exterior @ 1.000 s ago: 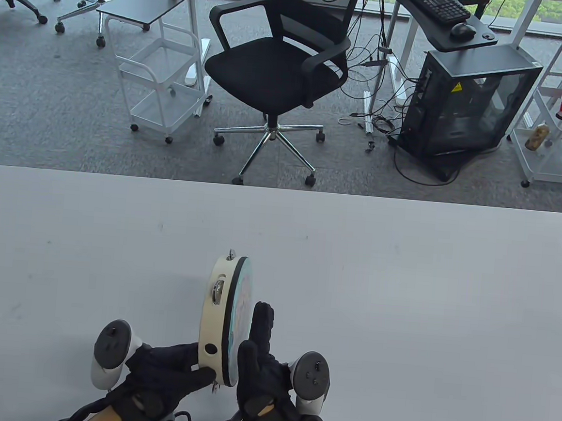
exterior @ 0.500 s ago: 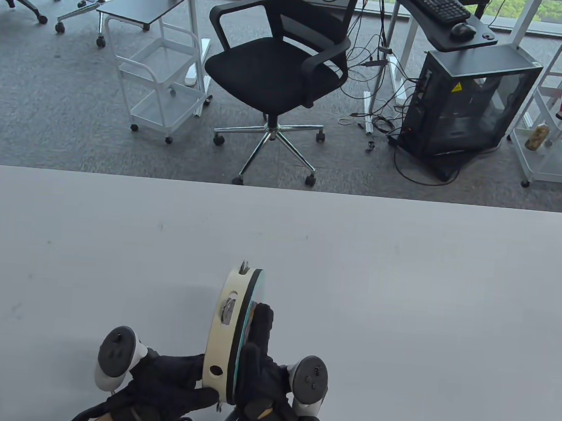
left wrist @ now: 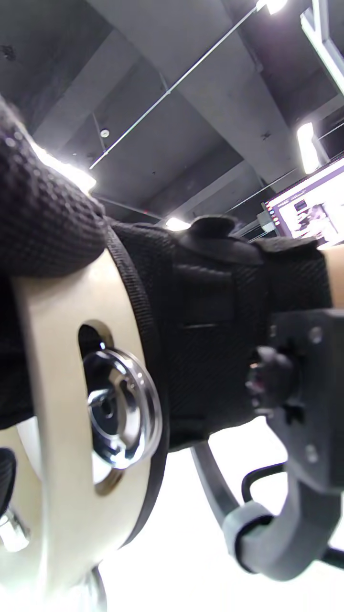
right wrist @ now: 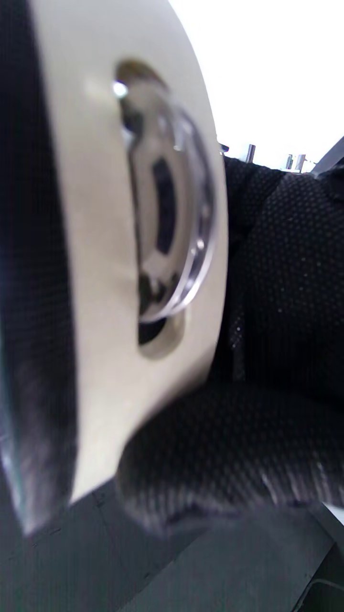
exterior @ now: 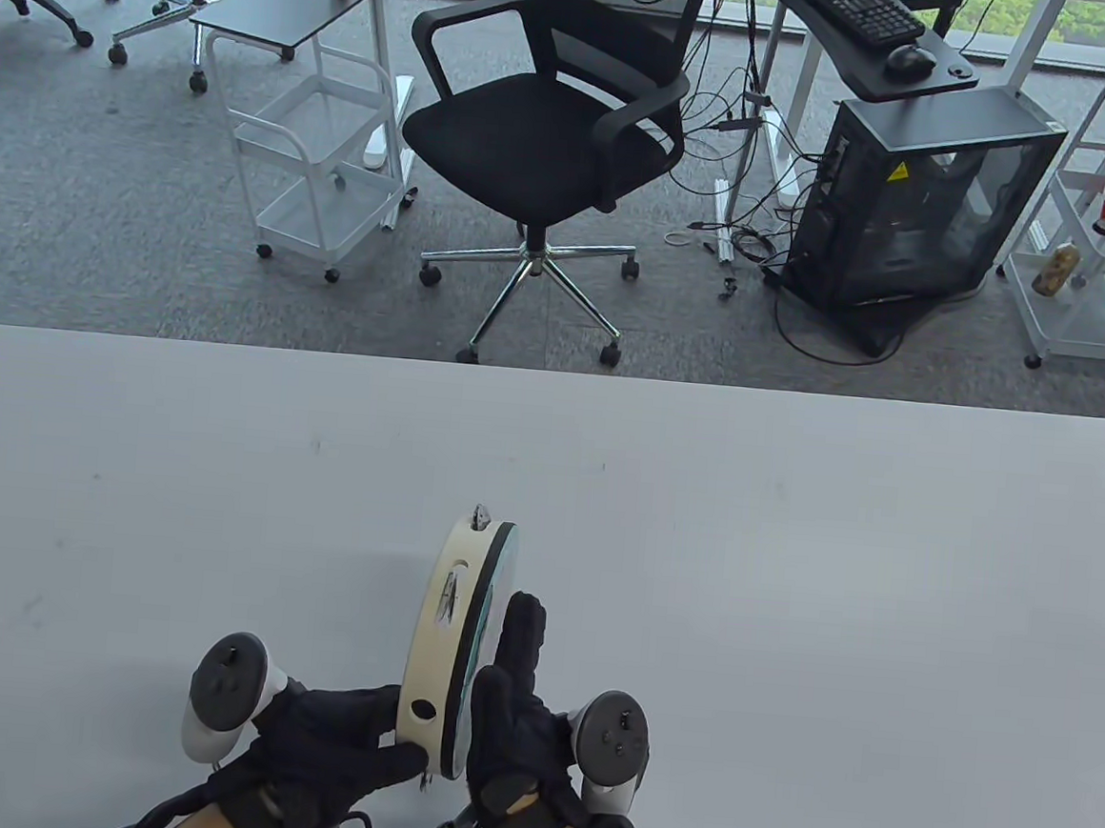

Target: Shake a tambourine

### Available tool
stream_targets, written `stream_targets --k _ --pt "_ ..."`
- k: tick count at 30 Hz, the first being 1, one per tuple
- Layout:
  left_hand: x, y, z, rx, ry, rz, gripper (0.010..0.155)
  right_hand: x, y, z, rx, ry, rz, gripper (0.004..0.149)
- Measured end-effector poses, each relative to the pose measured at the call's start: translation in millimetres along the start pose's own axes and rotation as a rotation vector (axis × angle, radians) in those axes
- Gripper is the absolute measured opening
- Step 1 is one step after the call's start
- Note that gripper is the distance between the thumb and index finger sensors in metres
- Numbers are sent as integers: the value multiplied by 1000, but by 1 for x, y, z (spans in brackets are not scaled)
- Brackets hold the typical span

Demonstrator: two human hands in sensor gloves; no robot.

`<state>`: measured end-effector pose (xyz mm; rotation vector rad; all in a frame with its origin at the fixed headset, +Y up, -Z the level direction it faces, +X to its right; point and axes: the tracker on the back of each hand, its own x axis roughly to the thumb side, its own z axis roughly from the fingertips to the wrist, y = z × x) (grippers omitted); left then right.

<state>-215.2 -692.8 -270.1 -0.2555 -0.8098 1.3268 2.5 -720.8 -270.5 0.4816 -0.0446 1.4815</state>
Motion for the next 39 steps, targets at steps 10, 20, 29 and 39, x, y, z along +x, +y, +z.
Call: stream_targets --k 10,20,29,39 --pt "-1 14 4 71 -18 56 47 2 1 -1 10 -28 -8 93" --pt "-2 -4 -6 -103 -43 36 47 1 9 0 36 -50 -10 92" --pt "-5 -1 -6 -74 -8 28 47 -3 5 -3 31 -24 6 92" --pt "-4 17 3 83 1 14 47 -1 -1 -3 -1 -25 24 93"
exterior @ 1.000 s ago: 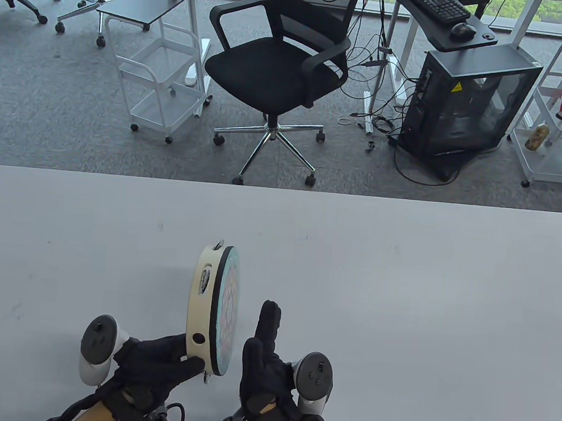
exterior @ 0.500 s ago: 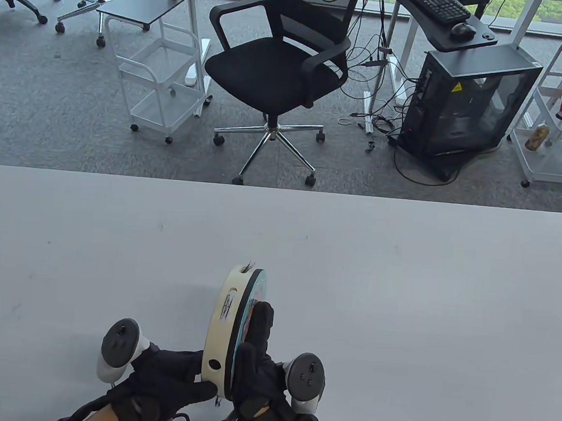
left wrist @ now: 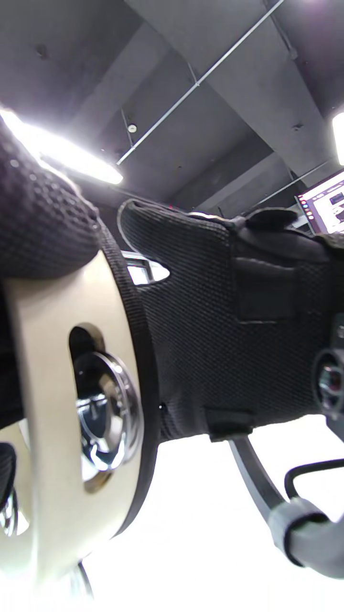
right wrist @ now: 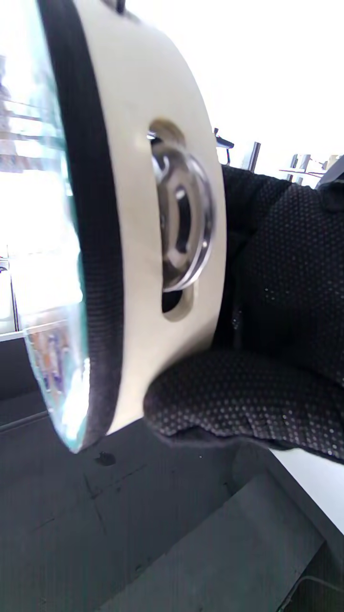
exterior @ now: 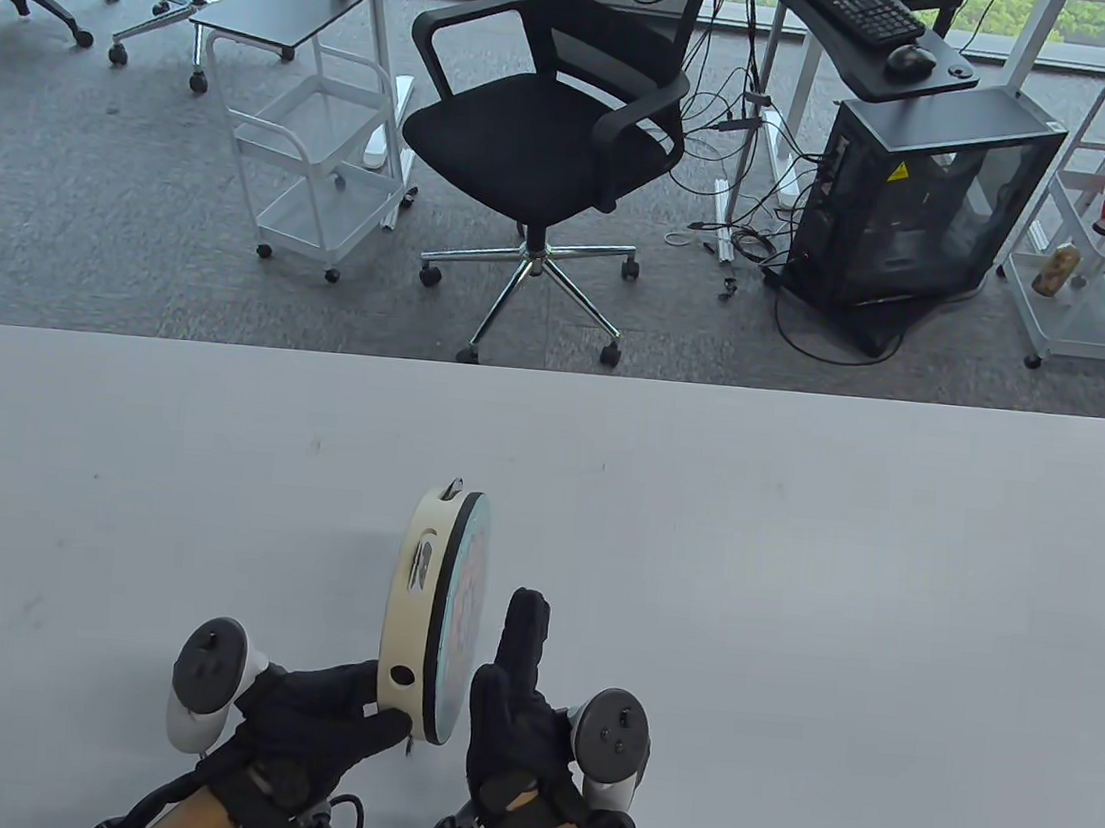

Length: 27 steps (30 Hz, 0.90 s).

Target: Shake a tambourine

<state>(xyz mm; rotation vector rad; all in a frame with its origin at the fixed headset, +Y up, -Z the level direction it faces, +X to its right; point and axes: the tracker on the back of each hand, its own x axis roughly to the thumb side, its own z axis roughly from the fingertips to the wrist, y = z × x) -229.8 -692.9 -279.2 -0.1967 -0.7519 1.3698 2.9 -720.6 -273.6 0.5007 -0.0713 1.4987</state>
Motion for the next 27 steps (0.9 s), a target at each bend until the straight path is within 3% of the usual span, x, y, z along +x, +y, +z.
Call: stream_targets --k 4,6,8,10,21,27 --pt "5 -8 -1 -15 -44 10 47 0 5 0 17 -4 -4 93" --pt "5 -25 -6 -239 -24 -69 47 -5 10 6 64 5 -18 92" --pt "5 -26 -5 -123 -50 -7 47 -6 9 4 -37 1 -84 92" --pt "5 -26 -7 -182 -55 -22 47 -4 11 4 51 21 -70 92" --pt "6 -24 -6 -159 -49 -24 47 -3 10 3 19 10 -45 93" --pt "3 -14 -4 -76 -17 -9 47 -2 4 -1 25 15 -1 93"
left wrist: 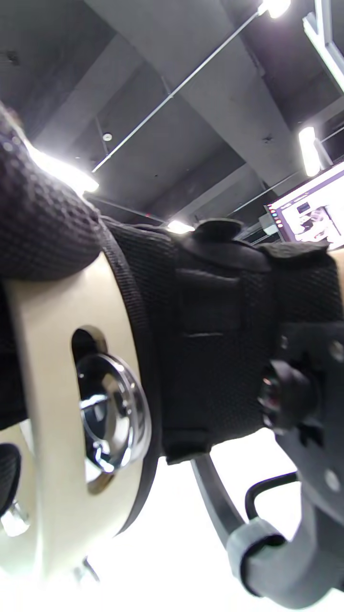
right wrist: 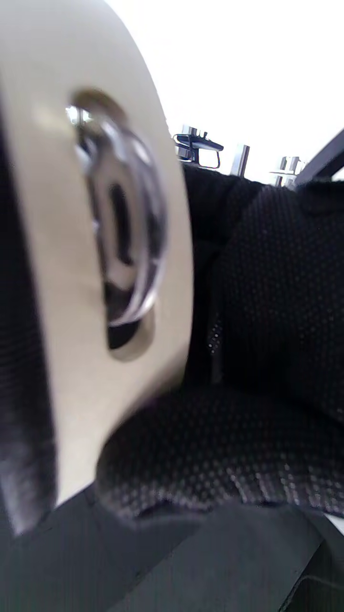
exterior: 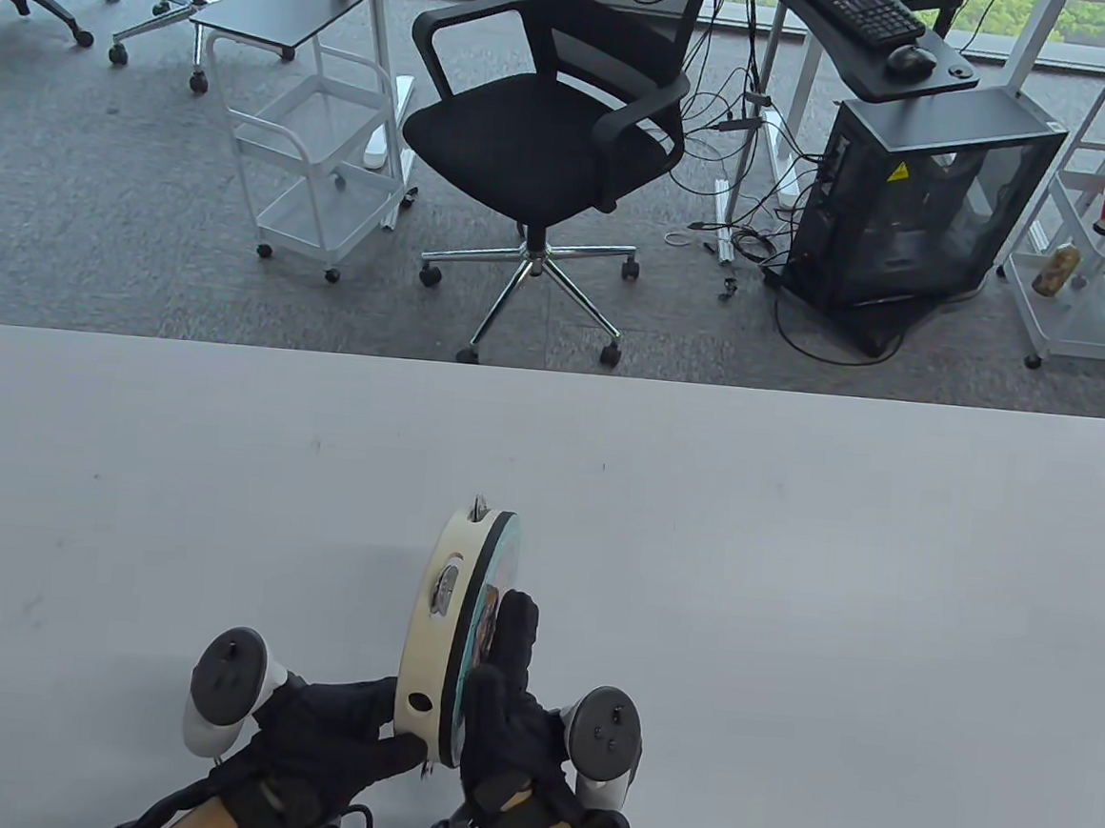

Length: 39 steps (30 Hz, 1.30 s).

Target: Shake a tambourine

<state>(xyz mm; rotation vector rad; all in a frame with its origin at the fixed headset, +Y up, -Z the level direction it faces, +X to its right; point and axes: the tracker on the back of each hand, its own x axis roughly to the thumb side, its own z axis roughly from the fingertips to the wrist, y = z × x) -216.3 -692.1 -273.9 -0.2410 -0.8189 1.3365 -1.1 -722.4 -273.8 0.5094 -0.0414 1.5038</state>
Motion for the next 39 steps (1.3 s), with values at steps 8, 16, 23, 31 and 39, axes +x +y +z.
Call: stream_targets --k 8,16,23,31,39 --pt "7 21 10 139 -32 28 47 5 -11 0 -62 -14 -30 93" --pt "13 -11 0 -73 -80 -33 47 10 17 7 54 -27 -123 92" --pt "9 -8 1 -42 -56 -19 47 6 15 4 28 -21 -68 92" --pt "7 41 -5 90 159 -334 47 15 -12 0 71 9 122 93" --pt "-50 145 -7 357 753 -1048 47 8 -53 -6 29 125 337 93"
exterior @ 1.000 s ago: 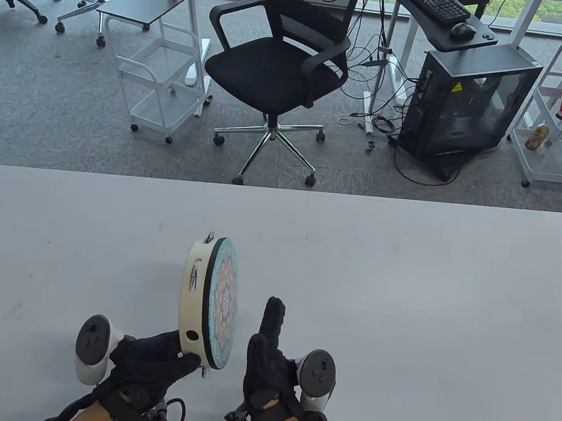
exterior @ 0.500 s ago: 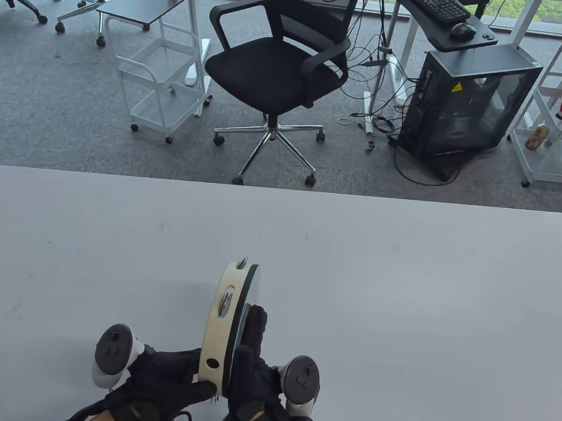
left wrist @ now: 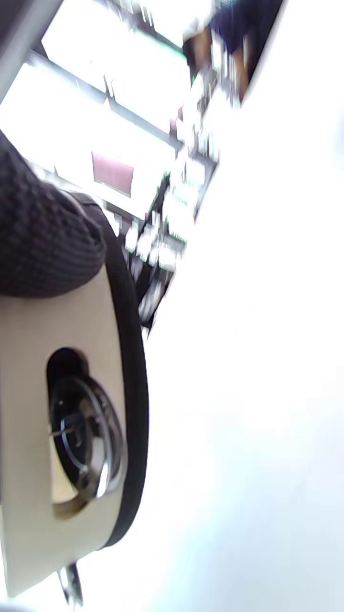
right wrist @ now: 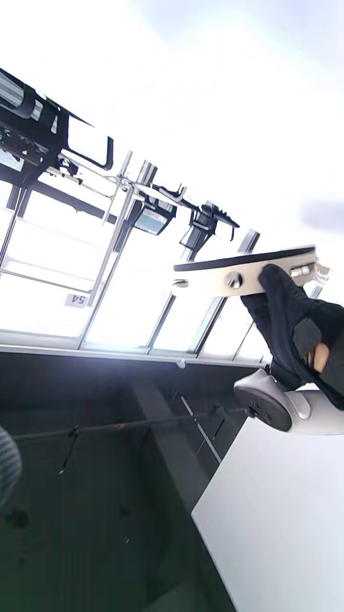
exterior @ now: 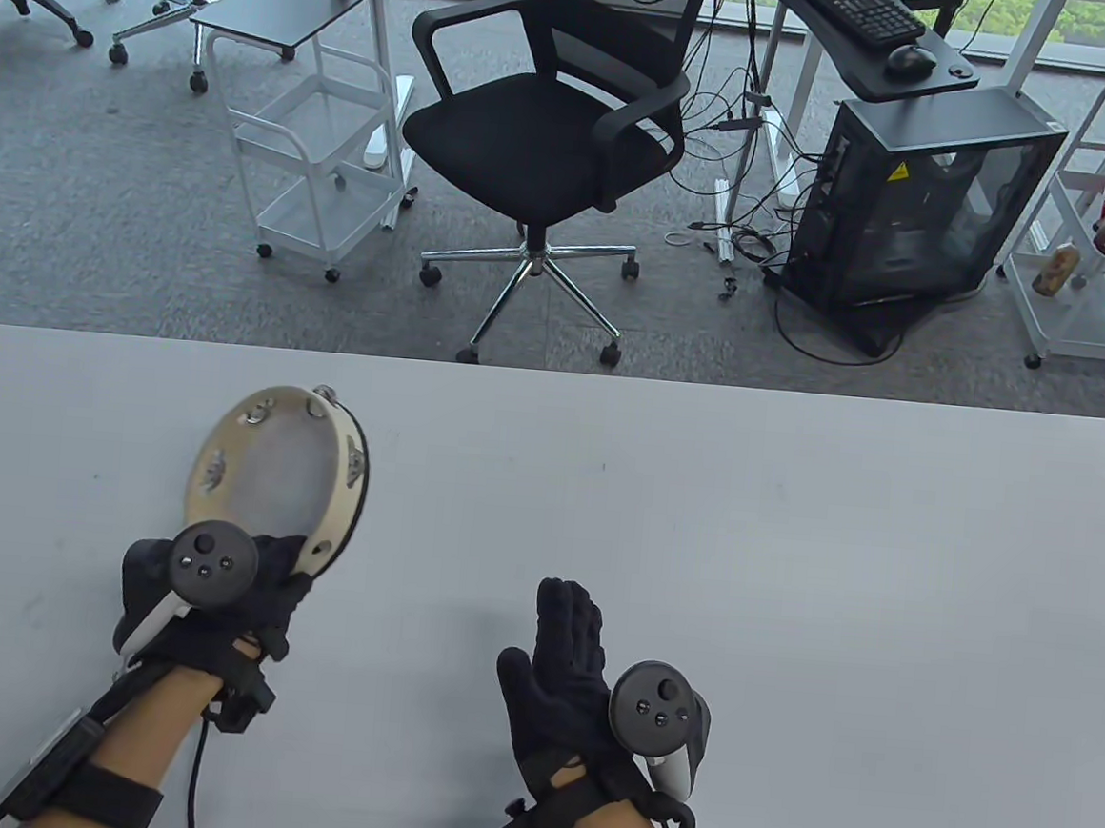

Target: Shake a tambourine

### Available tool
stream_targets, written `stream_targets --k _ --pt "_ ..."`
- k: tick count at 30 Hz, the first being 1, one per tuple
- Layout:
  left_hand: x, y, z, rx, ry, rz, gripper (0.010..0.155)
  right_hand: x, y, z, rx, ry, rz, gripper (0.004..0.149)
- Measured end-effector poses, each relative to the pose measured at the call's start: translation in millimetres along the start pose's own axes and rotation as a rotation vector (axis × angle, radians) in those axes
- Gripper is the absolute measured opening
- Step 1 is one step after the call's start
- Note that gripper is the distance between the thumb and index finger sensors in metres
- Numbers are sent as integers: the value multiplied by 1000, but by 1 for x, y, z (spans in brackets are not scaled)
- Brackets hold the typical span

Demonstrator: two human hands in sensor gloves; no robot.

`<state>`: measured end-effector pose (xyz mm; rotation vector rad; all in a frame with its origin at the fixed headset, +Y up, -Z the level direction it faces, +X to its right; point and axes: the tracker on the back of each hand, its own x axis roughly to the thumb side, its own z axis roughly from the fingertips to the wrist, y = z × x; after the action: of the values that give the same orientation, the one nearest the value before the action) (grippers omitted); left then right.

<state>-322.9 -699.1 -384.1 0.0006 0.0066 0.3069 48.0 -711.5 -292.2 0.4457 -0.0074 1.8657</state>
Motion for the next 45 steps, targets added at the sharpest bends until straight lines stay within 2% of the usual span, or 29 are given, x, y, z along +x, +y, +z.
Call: stream_targets --k 5,9,12,15,19,22,26,29,33,36,37,38,39,41,45 --pt "-35 -24 -38 -42 249 -298 48 -3 4 -3 43 25 1 93" --pt "-45 -40 -54 -103 315 -442 48 -4 4 -4 39 27 8 93" --pt "-52 -50 -58 -116 345 -405 47 -5 0 -4 28 32 4 93" --pt "-55 -47 -55 -133 381 -385 57 -6 -3 -5 16 37 14 93" --pt "-44 -44 -40 -123 281 -335 65 -6 -10 -7 2 48 65 93" --pt "-18 -27 -20 -88 165 -166 73 -8 -16 -11 2 79 116 93" --pt "39 2 21 -191 13 17 84 0 -20 -12 28 104 250 91" --pt "82 19 62 -190 -134 61 87 16 -15 -7 74 94 442 89" --pt "105 14 104 -232 -202 49 91 33 -1 11 137 40 570 86" --pt "99 -6 112 -149 -208 -60 91 38 6 15 143 -16 658 85" --pt "96 -10 111 -141 -205 -88 91 37 7 13 127 -23 675 86" --pt "92 -14 109 -192 -196 -107 90 35 6 10 111 -19 675 86" --pt "88 -16 108 -230 -204 -99 90 32 6 7 105 3 653 87" --pt "87 -19 104 -184 -217 -33 89 29 5 4 98 20 629 88" --pt "91 -22 104 -189 -255 19 87 21 1 4 91 52 644 88"
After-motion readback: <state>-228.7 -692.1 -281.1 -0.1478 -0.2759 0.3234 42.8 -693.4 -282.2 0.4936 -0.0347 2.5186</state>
